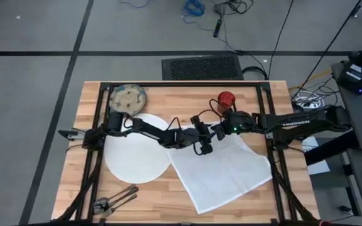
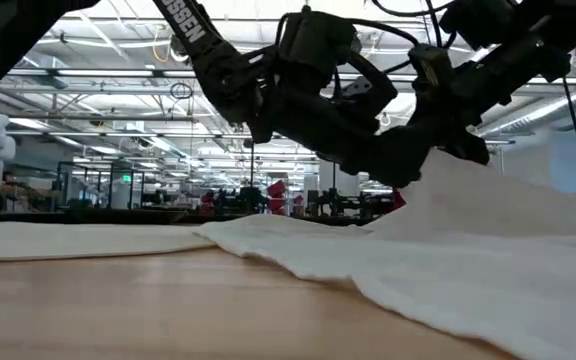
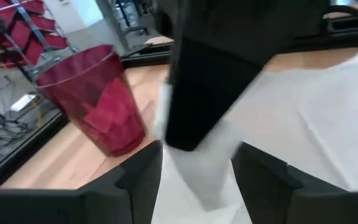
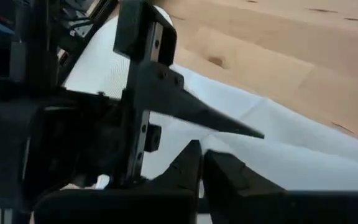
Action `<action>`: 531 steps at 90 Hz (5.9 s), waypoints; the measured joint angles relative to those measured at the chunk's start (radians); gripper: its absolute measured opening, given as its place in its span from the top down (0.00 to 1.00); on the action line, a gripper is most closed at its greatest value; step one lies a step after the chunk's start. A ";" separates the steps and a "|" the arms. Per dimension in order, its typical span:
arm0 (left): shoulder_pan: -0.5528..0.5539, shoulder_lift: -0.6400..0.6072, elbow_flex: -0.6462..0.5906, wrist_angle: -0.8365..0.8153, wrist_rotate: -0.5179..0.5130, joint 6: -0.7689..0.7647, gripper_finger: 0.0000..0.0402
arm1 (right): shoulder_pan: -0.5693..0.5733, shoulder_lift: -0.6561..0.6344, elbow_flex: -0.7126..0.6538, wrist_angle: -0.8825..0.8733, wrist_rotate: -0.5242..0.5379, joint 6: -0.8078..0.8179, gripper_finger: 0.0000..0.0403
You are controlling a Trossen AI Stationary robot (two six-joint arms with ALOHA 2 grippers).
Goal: Set table place
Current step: Fold the white napkin
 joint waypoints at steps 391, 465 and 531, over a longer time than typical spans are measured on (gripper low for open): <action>0.319 -0.201 0.183 -0.427 0.514 -0.013 1.00 | 1.312 0.443 0.620 -1.589 0.079 1.061 1.00; 0.418 -0.288 0.187 -0.978 0.696 0.312 1.00 | 1.179 0.443 0.620 -1.124 0.407 0.786 1.00; 0.425 -0.303 0.177 -1.455 0.661 0.377 1.00 | 0.958 0.610 0.620 -0.542 0.395 0.282 1.00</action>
